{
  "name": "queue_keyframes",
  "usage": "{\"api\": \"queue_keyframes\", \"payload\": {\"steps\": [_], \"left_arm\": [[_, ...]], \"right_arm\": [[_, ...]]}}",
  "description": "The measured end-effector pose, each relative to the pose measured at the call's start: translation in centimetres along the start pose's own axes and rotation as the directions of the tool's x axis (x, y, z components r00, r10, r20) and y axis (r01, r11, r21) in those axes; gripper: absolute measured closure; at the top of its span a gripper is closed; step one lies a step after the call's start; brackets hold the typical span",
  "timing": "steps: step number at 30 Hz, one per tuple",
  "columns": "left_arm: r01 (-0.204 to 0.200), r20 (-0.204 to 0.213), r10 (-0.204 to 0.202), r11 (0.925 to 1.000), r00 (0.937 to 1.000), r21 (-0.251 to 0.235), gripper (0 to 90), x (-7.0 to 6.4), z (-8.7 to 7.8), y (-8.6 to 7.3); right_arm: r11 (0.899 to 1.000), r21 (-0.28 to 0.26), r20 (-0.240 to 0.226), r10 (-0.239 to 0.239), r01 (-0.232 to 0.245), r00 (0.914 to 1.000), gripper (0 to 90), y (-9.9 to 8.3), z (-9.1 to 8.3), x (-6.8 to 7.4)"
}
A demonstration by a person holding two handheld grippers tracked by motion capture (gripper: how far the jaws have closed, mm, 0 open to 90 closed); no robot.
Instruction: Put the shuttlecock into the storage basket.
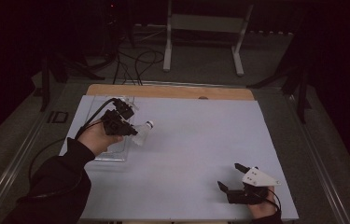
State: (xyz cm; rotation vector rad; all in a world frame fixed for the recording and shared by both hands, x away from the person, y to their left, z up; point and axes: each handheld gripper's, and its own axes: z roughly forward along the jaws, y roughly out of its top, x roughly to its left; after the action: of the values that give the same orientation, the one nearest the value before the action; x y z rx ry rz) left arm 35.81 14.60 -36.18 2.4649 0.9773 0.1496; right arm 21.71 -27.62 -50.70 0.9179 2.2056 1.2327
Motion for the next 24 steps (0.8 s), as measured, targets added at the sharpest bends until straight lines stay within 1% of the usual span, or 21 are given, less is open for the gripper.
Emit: {"api": "queue_keyframes", "payload": {"steps": [1,3,7,13,17,21,22,24], "left_arm": [[0.006,-0.009,-0.006,1.0000,0.9999,-0.002,90.0,0.2,-0.1,-0.1],[0.015,-0.011,-0.015,0.9999,0.9998,-0.004,90.0,0.6,-0.4,-0.4],[0.033,-0.030,-0.033,0.9994,0.9990,-0.008,90.0,1.3,-0.7,-0.8],[0.065,-0.041,-0.065,0.9978,0.9970,-0.018,90.0,2.3,-1.2,-1.3],[0.091,-0.051,-0.092,0.9955,0.9944,-0.027,90.0,2.9,-1.5,-1.8],[0.096,-0.057,-0.098,0.9949,0.9935,-0.029,90.0,3.2,-1.7,-2.0],[0.109,-0.065,-0.111,0.9935,0.9917,-0.034,90.0,3.5,-1.8,-2.2],[0.120,-0.064,-0.123,0.9920,0.9904,-0.038,90.0,3.7,-1.9,-2.4]], "right_arm": [[1.000,0.001,0.000,-0.001,0.001,1.0000,9.5,0.0,0.0,0.0],[1.000,0.002,0.001,-0.001,0.001,1.0000,9.5,0.0,0.0,0.0],[1.000,0.000,0.001,-0.001,0.001,1.0000,9.5,0.0,0.0,0.0],[1.000,0.005,0.002,-0.001,0.001,1.0000,9.5,0.0,0.0,0.0],[1.000,0.006,0.003,-0.002,0.002,1.0000,9.5,0.0,0.0,0.0],[1.000,0.006,0.004,-0.002,0.002,1.0000,9.5,0.0,0.0,0.0],[1.000,0.006,0.004,-0.002,0.002,1.0000,9.5,0.0,0.0,0.0],[1.000,0.007,0.003,-0.001,0.001,1.0000,9.5,0.0,0.0,0.0]]}}
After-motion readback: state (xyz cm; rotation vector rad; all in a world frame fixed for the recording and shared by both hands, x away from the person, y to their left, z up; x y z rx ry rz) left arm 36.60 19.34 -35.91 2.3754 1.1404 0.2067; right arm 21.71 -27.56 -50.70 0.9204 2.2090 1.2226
